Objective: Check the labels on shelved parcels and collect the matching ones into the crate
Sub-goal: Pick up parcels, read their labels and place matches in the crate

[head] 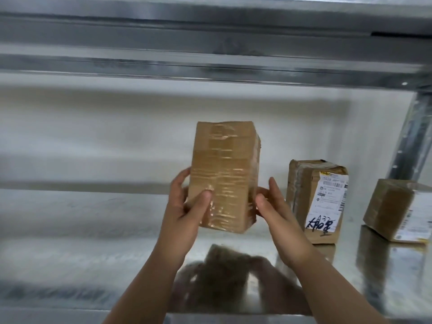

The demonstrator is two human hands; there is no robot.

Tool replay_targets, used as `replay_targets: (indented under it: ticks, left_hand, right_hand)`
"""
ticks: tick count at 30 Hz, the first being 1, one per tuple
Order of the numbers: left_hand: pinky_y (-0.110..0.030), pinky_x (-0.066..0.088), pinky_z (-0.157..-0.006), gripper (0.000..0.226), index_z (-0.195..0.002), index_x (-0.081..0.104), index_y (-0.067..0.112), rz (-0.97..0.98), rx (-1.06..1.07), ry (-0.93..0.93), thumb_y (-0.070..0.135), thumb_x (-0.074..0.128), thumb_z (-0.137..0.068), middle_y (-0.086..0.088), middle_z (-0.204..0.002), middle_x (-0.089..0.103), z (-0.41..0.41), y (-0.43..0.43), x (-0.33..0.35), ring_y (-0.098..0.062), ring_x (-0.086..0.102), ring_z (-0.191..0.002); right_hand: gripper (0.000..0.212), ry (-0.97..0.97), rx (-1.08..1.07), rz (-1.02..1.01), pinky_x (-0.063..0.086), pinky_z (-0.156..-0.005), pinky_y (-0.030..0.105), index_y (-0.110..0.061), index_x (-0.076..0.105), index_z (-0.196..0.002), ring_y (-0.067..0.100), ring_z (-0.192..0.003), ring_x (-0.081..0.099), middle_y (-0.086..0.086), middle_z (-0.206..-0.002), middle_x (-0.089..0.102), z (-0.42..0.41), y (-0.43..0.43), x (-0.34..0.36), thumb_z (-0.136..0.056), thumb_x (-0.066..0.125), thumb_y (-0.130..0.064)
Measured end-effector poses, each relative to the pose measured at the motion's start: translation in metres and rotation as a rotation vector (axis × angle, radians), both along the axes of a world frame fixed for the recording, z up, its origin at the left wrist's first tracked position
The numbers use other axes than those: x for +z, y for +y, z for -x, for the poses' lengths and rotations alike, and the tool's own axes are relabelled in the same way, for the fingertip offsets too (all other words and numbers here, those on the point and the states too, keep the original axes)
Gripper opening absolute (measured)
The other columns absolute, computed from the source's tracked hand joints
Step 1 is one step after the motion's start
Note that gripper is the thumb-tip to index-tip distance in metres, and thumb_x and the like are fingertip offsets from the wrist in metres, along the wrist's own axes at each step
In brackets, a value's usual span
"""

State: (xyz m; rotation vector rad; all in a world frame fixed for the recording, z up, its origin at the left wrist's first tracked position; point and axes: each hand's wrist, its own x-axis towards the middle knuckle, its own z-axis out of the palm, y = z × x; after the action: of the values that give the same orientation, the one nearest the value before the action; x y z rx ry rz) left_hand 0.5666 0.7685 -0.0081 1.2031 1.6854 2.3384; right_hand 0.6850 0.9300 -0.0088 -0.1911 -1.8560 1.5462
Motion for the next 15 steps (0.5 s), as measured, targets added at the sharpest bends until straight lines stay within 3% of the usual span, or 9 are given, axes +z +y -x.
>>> replay_targets:
  ticks: [2, 4, 6, 8, 10, 12, 15]
  left_hand:
    - [-0.024, 0.061, -0.072, 0.046, -0.136, 0.046, 0.041, -0.029, 0.095, -0.050, 0.025, 0.063, -0.097, 0.007, -0.108, 0.074, 0.0058, -0.0026, -0.0003, -0.010, 0.074, -0.101]
    - [-0.023, 0.060, -0.070, 0.032, -0.132, 0.052, 0.038, -0.012, 0.110, -0.089, 0.022, 0.055, -0.104, 0.000, -0.112, 0.073, 0.0069, -0.0034, 0.0010, -0.012, 0.073, -0.100]
    - [-0.018, 0.057, -0.067, 0.023, -0.127, 0.056, 0.032, 0.018, 0.050, -0.143, 0.035, 0.050, -0.105, 0.003, -0.114, 0.072, 0.0025, -0.0047, 0.0041, -0.003, 0.072, -0.095]
    - [-0.021, 0.057, -0.069, 0.039, -0.123, 0.050, 0.029, 0.060, -0.070, -0.184, 0.056, 0.054, -0.095, 0.012, -0.105, 0.075, -0.0019, -0.0060, 0.0046, 0.003, 0.072, -0.087]
    - [-0.036, 0.058, -0.080, 0.063, -0.122, 0.044, 0.029, 0.113, -0.113, -0.193, 0.067, 0.073, -0.080, 0.008, -0.113, 0.074, -0.0027, -0.0074, 0.0032, -0.005, 0.074, -0.095]
    - [-0.050, 0.057, -0.090, 0.076, -0.123, 0.043, 0.031, 0.134, -0.110, -0.175, 0.060, 0.078, -0.062, -0.002, -0.127, 0.068, -0.0010, -0.0078, 0.0010, -0.017, 0.071, -0.110]
    - [-0.049, 0.056, -0.093, 0.079, -0.126, 0.043, 0.034, 0.119, -0.147, -0.167, 0.054, 0.078, -0.058, -0.003, -0.131, 0.066, 0.0022, -0.0083, 0.0003, -0.023, 0.069, -0.116]
  right_hand:
    - [0.071, 0.056, -0.094, 0.023, 0.047, -0.075, 0.000, -0.037, 0.030, -0.159, -0.011, -0.113, 0.060, -0.022, -0.126, 0.060, 0.0018, 0.0018, 0.0012, -0.098, 0.065, -0.036]
    - [0.053, 0.116, -0.120, -0.015, 0.054, -0.079, 0.008, -0.037, 0.051, -0.147, 0.012, -0.123, 0.065, -0.004, -0.130, 0.064, 0.0047, 0.0054, 0.0001, -0.098, 0.066, -0.026]
    - [0.049, 0.150, -0.091, -0.054, 0.060, -0.089, 0.023, -0.039, 0.061, -0.142, 0.018, -0.125, 0.066, 0.002, -0.133, 0.063, 0.0036, 0.0053, -0.0017, -0.094, 0.071, -0.035]
    - [0.060, 0.162, -0.054, -0.072, 0.056, -0.103, 0.036, -0.046, 0.059, -0.144, 0.015, -0.137, 0.057, -0.003, -0.144, 0.060, 0.0001, 0.0045, -0.0016, -0.088, 0.080, -0.048]
    - [0.069, 0.171, 0.039, -0.059, 0.050, -0.112, 0.046, -0.049, 0.051, -0.147, 0.017, -0.144, 0.051, -0.008, -0.148, 0.059, -0.0010, 0.0051, -0.0018, -0.086, 0.082, -0.041]
    - [0.081, 0.170, 0.169, -0.017, 0.046, -0.114, 0.045, -0.052, 0.037, -0.155, 0.014, -0.139, 0.057, -0.012, -0.147, 0.062, -0.0005, 0.0054, -0.0027, -0.091, 0.080, -0.027]
    - [0.095, 0.130, 0.286, 0.160, 0.040, -0.118, 0.050, -0.054, 0.021, -0.160, 0.022, -0.137, 0.060, -0.004, -0.148, 0.063, 0.0025, 0.0083, -0.0012, -0.088, 0.079, -0.028]
